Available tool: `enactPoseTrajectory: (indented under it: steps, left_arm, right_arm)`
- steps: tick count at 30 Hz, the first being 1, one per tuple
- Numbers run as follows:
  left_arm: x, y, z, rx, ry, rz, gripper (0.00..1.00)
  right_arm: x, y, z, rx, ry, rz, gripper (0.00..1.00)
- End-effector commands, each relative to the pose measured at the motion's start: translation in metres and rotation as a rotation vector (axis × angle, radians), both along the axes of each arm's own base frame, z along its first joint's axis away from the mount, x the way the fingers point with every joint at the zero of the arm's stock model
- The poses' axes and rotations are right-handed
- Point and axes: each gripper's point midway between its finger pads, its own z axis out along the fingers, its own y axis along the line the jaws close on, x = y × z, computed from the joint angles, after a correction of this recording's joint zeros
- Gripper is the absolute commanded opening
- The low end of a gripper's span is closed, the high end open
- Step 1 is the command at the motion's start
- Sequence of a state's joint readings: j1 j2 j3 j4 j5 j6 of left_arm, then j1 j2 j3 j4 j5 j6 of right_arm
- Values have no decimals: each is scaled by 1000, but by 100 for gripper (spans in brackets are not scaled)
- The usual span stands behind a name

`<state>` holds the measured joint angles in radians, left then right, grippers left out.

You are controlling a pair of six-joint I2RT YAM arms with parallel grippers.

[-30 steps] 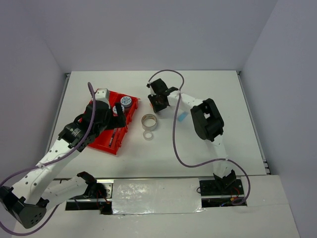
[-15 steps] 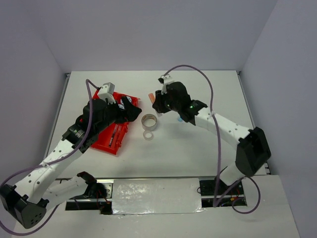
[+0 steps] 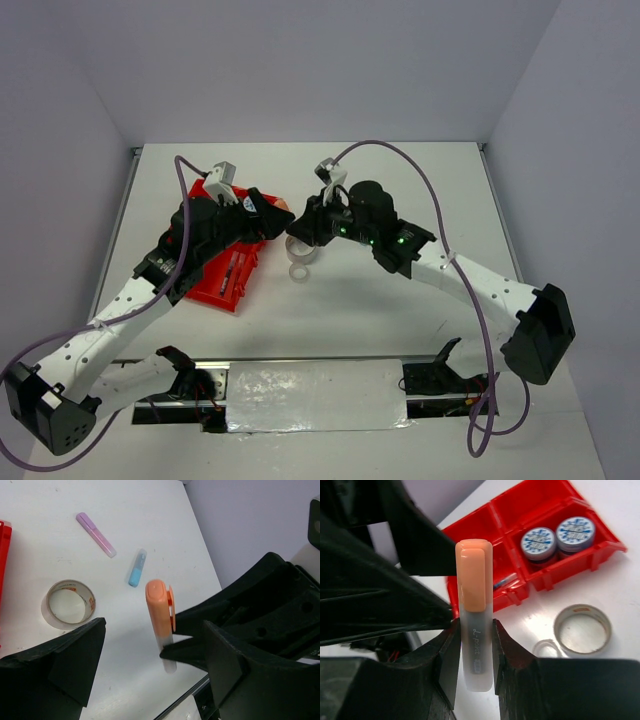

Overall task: Sort the stationery into containers
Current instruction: Place the pen in the storage box.

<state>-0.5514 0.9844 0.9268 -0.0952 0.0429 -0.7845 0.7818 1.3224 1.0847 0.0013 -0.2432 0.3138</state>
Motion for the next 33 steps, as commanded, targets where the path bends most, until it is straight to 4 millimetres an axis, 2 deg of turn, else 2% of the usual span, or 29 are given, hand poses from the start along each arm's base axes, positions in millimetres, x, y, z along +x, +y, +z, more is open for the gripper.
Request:
enactPoseTrajectory:
  steps: [1, 3, 4, 5, 8, 9, 10, 11, 12, 13, 14, 16, 17, 18, 19, 20, 21, 22, 23, 24, 25, 26, 27, 28, 29, 30, 31, 33]
  left_arm:
    - [5, -1, 15, -28, -49, 7, 89]
    - [6, 0, 17, -26, -56, 15, 87]
    - [6, 1, 18, -25, -62, 16, 83]
    - [7, 1, 20, -23, -65, 18, 72]
    - [9, 2, 17, -7, -56, 26, 52]
    - [10, 4, 16, -2, -55, 36, 40]
    - [11, 4, 14, 4, -50, 40, 36]
    - [14, 6, 13, 8, -49, 45, 28]
    - [15, 7, 13, 14, -51, 47, 20]
    - [17, 8, 12, 21, -48, 52, 12]
    - [21, 13, 10, 38, -35, 67, 0]
    - [38, 40, 13, 96, -36, 206, 0]
    - [46, 59, -2, 159, 20, 286, 0]
    - [52, 76, -8, 202, 44, 362, 0]
    - [67, 101, -11, 257, 68, 503, 0]
    - [70, 128, -24, 309, 134, 600, 0]
    - [75, 142, -28, 324, 160, 667, 0]
    - [83, 156, -22, 331, 157, 745, 0]
    - [95, 169, -32, 367, 178, 793, 0]
    - [103, 179, -30, 370, 173, 836, 0]
    - [115, 187, -32, 408, 172, 865, 0]
    - [122, 204, -30, 430, 167, 930, 4]
    - [127, 212, -31, 464, 170, 946, 5]
    - [137, 216, -24, 465, 143, 964, 7]
    - [144, 228, -32, 507, 155, 1003, 10]
    - [151, 232, -27, 514, 139, 1018, 10]
    - [158, 238, -37, 534, 158, 1026, 9]
    - [164, 244, -42, 547, 153, 1045, 11]
  right_arm:
    - [-16, 17, 38, 113, -54, 107, 2]
    - [-21, 22, 38, 123, -44, 144, 2]
    - [-21, 23, 37, 127, -43, 148, 2]
    - [-22, 24, 38, 133, -37, 156, 2]
    - [-25, 27, 43, 157, -41, 179, 3]
    - [-27, 28, 45, 163, -45, 188, 3]
    - [-27, 29, 46, 168, -45, 199, 4]
    - [-31, 31, 47, 171, -49, 224, 6]
    - [-32, 31, 45, 172, -54, 234, 10]
    - [-35, 32, 43, 171, -57, 247, 28]
    - [-34, 31, 40, 167, -62, 243, 45]
    - [-16, 20, 17, 121, -25, 136, 99]
    - [-6, 14, 7, 102, 0, 83, 100]
    - [4, 6, -9, 75, 35, 29, 100]
    - [18, -3, -30, 36, 78, -45, 100]
    - [35, -19, -42, 35, 124, -117, 100]
    - [39, -29, -62, 17, 174, -152, 100]
    - [46, -35, -73, 22, 202, -171, 100]
    - [54, -47, -86, 43, 241, -206, 100]
    - [50, -50, -96, 39, 272, -202, 100]
    - [49, -49, -96, 57, 269, -178, 100]
    - [47, -50, -99, 54, 269, -172, 100]
    - [47, -51, -104, 41, 270, -172, 100]
    - [45, -53, -107, 25, 277, -172, 100]
    - [45, -56, -109, 9, 268, -175, 100]
    - [43, -58, -111, -7, 270, -179, 100]
    - [44, -61, -112, -20, 258, -186, 100]
    - [45, -66, -111, -35, 249, -213, 100]
